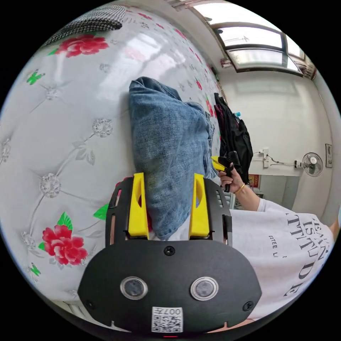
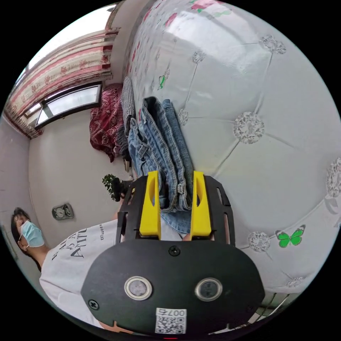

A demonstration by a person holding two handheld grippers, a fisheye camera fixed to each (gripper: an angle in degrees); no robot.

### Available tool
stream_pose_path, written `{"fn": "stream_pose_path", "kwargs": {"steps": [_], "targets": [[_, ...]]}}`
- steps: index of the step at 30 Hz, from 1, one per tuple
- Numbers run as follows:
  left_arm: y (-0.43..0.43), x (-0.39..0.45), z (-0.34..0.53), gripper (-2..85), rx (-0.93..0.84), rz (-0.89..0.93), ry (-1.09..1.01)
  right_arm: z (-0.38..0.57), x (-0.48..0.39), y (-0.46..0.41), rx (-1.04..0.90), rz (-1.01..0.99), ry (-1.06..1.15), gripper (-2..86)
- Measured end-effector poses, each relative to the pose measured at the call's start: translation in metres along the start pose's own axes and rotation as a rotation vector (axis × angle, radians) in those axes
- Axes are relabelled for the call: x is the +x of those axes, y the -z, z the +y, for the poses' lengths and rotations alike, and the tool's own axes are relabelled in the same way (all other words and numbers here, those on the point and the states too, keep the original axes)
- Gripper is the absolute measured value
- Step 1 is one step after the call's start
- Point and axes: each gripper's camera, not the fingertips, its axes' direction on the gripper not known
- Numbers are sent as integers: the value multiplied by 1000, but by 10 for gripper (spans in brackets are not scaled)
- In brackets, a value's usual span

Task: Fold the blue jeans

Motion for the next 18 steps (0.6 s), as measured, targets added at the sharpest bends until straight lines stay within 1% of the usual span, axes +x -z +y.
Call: {"fn": "stream_pose_path", "kwargs": {"steps": [2, 4, 5, 7, 10, 14, 16, 18], "targets": [[-4, -4, -11, 121, -42, -41, 17, -3, -2, 1, -33, -13, 8, 88], [-2, -6, -18, 79, -63, -13, 6, -4, -15, 4, -46, 36, 27, 69], [2, -7, -23, 51, -63, 35, 2, -4, -20, 5, -48, 41, 38, 65], [10, -1, -29, 40, -56, 70, -36, -2, -46, 11, -32, 9, 86, 53], [31, 16, -38, 34, -2, 95, -100, -5, -85, 12, -10, -55, 130, 43], [88, 28, -59, 31, 82, 66, -196, -30, -153, -4, -21, -68, 242, 35], [125, 24, -68, 30, 127, 30, -228, -57, -204, -27, -38, -107, 319, 31], [185, 12, -84, 30, 191, -13, -261, -82, -247, -54, -55, -141, 381, 29]]}}
